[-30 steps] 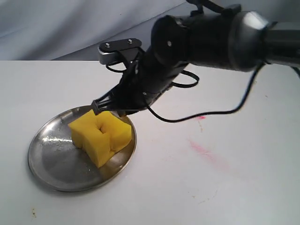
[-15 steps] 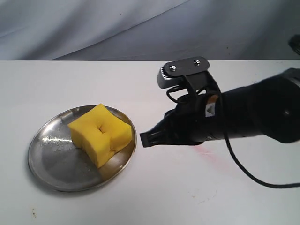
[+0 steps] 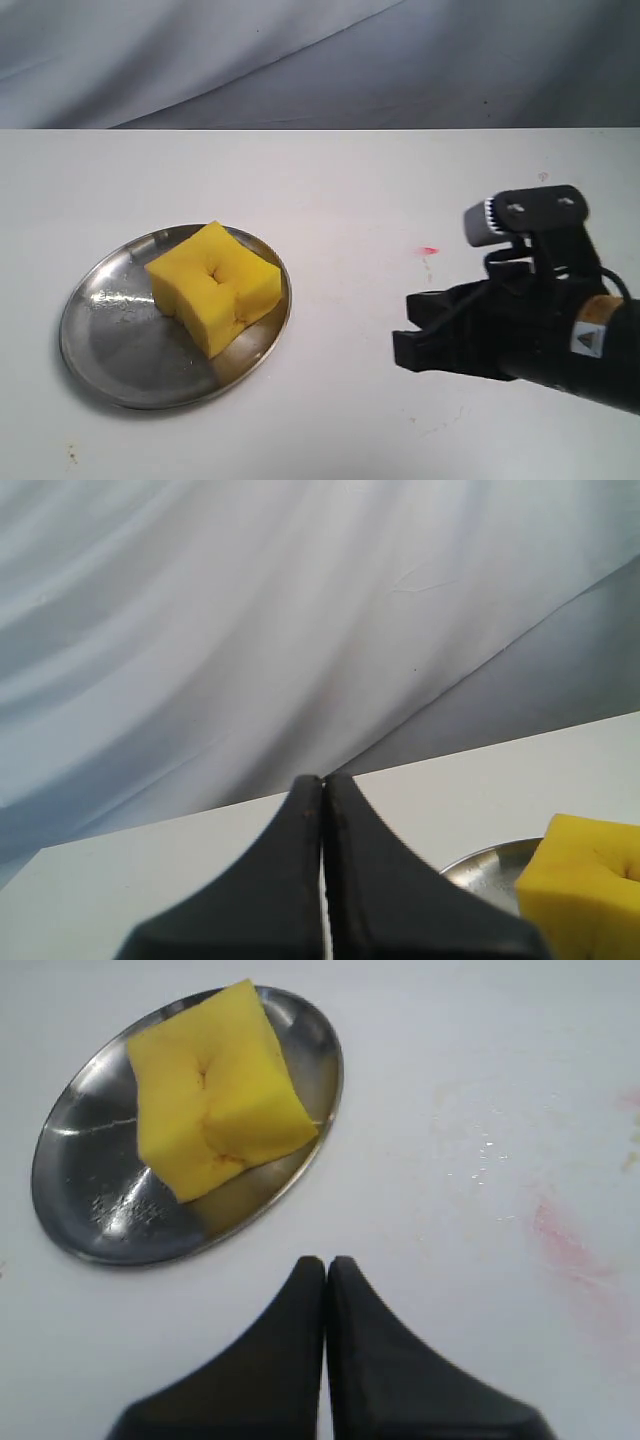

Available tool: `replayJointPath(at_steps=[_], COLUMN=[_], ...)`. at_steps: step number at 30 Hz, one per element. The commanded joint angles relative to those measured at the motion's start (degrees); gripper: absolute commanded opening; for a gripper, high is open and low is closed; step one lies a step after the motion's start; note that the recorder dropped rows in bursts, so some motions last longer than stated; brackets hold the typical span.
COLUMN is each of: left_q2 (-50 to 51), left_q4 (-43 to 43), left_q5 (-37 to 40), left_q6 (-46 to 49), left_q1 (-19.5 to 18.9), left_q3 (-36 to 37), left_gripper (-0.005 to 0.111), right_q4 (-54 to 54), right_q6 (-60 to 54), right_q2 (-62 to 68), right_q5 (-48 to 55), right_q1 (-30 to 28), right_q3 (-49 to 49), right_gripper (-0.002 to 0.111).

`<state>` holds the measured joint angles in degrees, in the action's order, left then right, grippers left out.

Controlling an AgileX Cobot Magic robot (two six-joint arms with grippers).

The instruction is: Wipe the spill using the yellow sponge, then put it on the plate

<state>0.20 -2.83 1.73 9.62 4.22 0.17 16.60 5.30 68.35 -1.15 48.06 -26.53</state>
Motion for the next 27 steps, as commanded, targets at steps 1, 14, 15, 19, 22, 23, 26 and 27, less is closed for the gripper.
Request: replayJointPath(at_steps=[1, 14, 15, 19, 22, 23, 26, 27], left_q2=[-0.2, -0.2, -0.2, -0.2, -0.2, -0.2, -0.2, -0.2], left_q4=[0.4, 0.4, 0.4, 0.4, 0.4, 0.4, 0.4, 0.4], left_q5=[-0.3, -0.3, -0.3, -0.3, -0.3, -0.3, -0.3, -0.3], left_q6=[-0.5, -0.5, -0.5, -0.5, -0.5, -0.5, -0.5, -0.5], left_q1=[-0.2, -0.2, -0.2, -0.2, -0.2, -0.2, -0.2, -0.2], left_q3=[-0.2, -0.2, -0.2, -0.2, -0.2, -0.2, -0.2, -0.2], left_gripper=[0.0, 0.0, 0.0, 0.0, 0.0, 0.0, 0.0, 0.0], right_q4=[0.9, -6.6, -7.4, -9.3, -10.4, -10.5, -11.3, -11.4], right_q6=[0.1, -2.4, -2.4, -2.4, -2.4, -2.4, -2.4, -2.4], right_q2=[-8.4, -39.0, -41.3, -50.2, -56.4, -58.5, -63.4, -64.9], right_q5=[-4.7, -4.5, -4.5, -3.0, -1.1, -1.1, 0.0, 0.0], right_q1=[-4.4, -23.9, -25.1, -28.7, -30.7, -31.1, -32.1, -32.2], right_q3=[7.1, 23.1, 24.0, 26.5, 26.5, 26.5, 26.5, 26.5], right_gripper=[0.0, 0.0, 0.0, 0.0, 0.0, 0.0, 0.0, 0.0])
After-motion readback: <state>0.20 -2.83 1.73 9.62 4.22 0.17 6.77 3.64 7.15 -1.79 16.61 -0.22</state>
